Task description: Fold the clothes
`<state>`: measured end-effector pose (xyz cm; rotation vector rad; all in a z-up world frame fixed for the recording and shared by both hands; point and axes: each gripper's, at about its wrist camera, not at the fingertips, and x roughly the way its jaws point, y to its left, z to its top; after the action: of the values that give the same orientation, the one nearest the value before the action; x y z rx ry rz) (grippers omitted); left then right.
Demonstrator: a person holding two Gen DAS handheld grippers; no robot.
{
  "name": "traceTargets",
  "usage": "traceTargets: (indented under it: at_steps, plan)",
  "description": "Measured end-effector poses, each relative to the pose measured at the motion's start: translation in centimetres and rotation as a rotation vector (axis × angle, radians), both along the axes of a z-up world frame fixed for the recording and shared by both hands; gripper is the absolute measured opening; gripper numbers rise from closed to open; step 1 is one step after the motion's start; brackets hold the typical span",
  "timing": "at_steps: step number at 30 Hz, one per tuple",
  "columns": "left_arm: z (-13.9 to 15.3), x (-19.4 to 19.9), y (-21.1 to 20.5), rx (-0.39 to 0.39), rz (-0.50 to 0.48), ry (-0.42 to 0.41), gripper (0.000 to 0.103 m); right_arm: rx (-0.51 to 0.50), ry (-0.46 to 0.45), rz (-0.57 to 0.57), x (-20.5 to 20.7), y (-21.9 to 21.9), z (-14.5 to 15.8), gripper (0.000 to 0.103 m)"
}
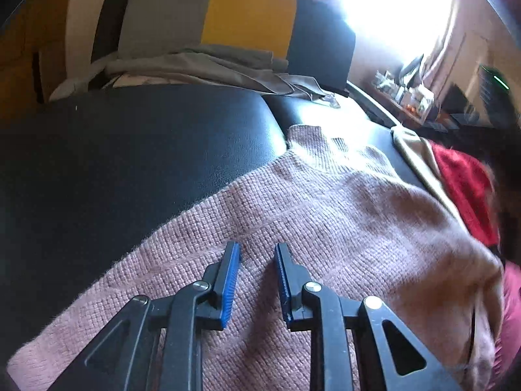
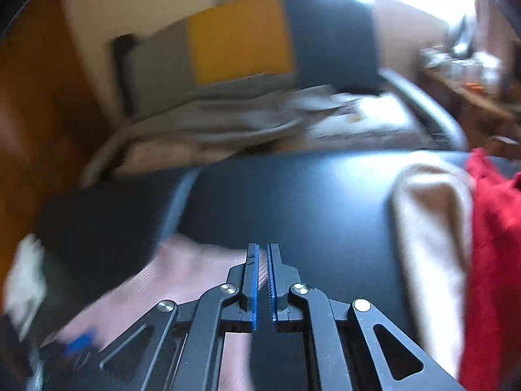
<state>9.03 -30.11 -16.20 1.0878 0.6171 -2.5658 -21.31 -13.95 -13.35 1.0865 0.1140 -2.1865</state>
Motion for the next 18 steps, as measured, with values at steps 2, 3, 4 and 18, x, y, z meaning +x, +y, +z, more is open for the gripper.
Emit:
traceTargets:
  at_steps: [2, 3, 4, 18]
  plan:
    - [0.1, 0.1, -0.9, 0.028, 0.002, 0.017, 0.022, -0.036, -0.039, 0.159, 4.1, 0.2, 0.0, 0.013]
    - [0.1, 0.0, -1.3, 0.037, 0.001, 0.024, 0.022, -0.027, -0.070, 0.249, 6.4, 0.0, -0.5, 0.021]
    - [0.0, -0.4, -1.8, 0.043, 0.000, 0.028, 0.022, 0.003, -0.087, 0.295, 8.0, -0.3, -1.4, 0.031]
    - [-0.6, -8.3, -13.0, -0.059, 0.002, -0.018, 0.018, 0.078, -0.008, 0.233, 6.9, -11.0, -8.2, 0.068]
